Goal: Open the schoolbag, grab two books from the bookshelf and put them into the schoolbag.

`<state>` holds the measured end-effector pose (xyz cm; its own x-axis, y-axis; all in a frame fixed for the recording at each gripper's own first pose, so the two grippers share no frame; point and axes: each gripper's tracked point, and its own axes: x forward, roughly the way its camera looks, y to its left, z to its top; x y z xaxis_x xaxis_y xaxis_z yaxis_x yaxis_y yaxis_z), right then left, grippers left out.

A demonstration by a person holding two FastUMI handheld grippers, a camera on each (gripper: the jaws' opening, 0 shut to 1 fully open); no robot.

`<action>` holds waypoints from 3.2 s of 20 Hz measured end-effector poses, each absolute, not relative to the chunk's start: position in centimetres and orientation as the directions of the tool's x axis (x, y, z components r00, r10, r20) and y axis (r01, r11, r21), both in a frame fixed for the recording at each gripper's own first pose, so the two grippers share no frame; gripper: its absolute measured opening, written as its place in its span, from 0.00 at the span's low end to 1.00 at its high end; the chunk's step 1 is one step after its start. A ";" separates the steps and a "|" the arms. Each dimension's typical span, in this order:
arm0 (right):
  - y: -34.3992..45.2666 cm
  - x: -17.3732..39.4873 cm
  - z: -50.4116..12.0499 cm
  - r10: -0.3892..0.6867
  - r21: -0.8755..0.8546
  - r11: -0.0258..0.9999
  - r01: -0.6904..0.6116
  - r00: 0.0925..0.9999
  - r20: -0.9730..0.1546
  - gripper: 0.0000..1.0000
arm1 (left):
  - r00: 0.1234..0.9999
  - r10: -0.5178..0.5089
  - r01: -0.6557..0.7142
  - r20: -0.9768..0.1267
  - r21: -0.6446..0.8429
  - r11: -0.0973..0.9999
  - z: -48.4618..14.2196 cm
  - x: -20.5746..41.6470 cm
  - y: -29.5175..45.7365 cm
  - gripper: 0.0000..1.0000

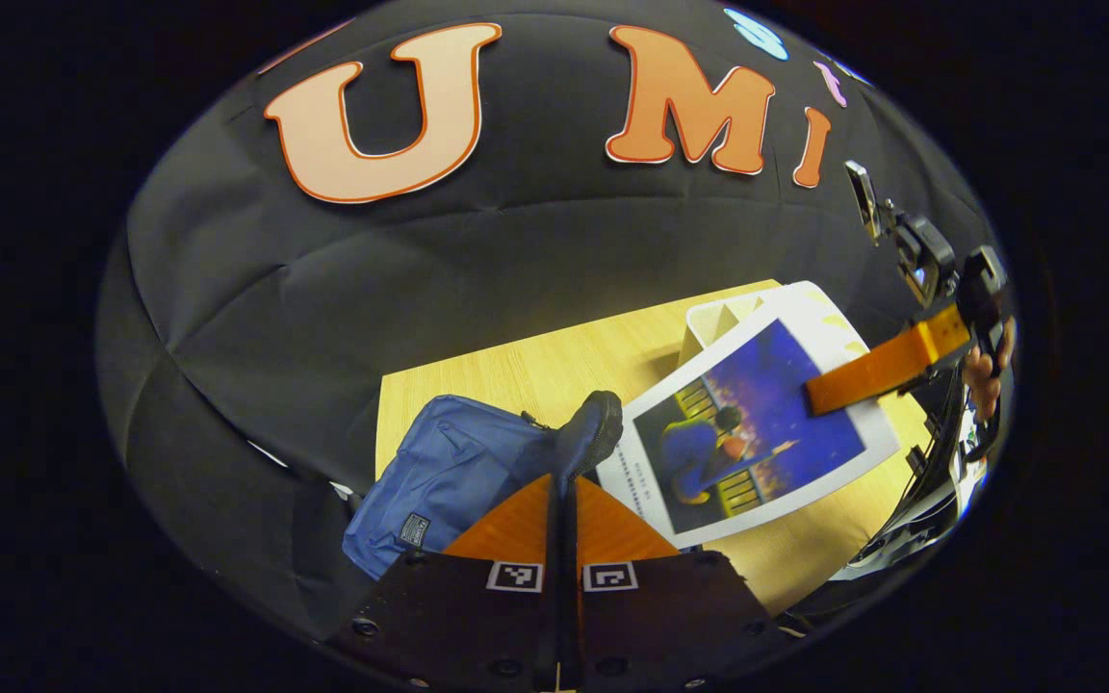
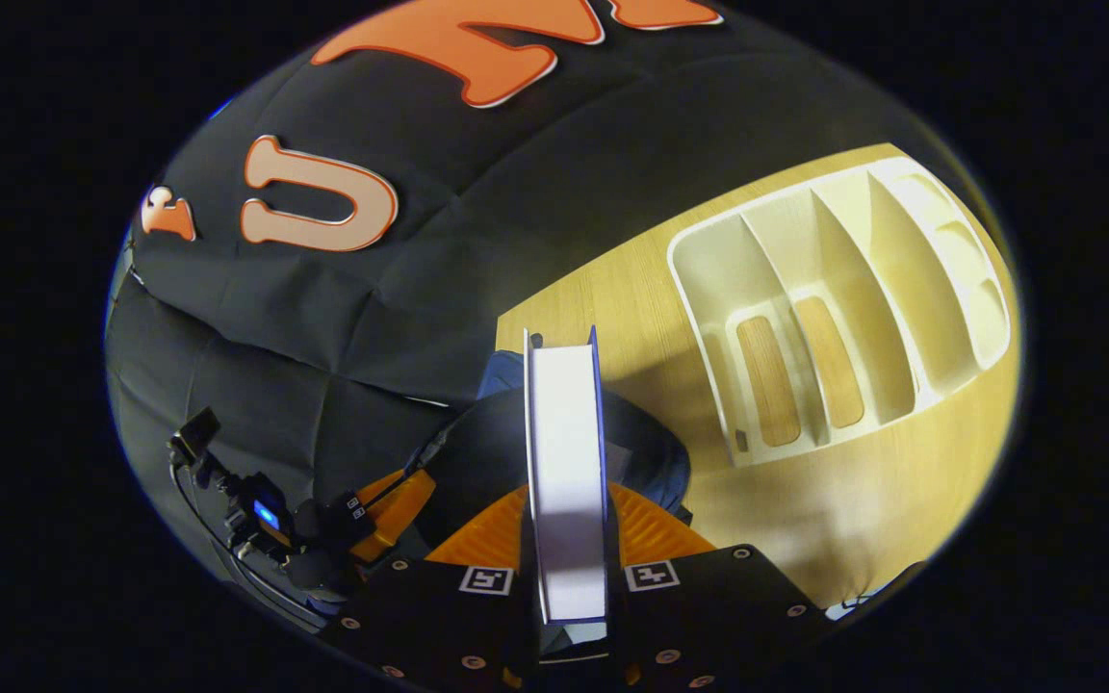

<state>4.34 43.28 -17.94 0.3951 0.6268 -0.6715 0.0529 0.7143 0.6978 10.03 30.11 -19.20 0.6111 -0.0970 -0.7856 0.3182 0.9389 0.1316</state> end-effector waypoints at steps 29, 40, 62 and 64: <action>60.6 3.9 -29.3 0.669 0.794 0.602 0.083 0.491 -0.558 0.31 | 0.575 -0.179 0.408 -0.798 0.091 0.908 -19.0 8.6 26.4 0.01; 53.3 4.7 -27.0 0.551 0.637 0.771 -0.003 0.507 -0.663 0.88 | 0.581 -0.167 0.363 -0.797 0.070 0.929 -20.3 8.7 27.1 0.01; 20.4 8.6 -13.3 0.215 0.232 0.965 -0.126 0.884 -0.415 0.97 | 0.749 -0.114 0.195 -0.653 0.054 0.979 -19.3 6.8 12.0 0.96; 19.0 8.2 -12.7 0.231 0.242 0.960 -0.143 0.891 -0.391 0.97 | 0.793 -0.106 0.183 -0.600 0.068 0.981 -18.0 6.9 9.6 0.96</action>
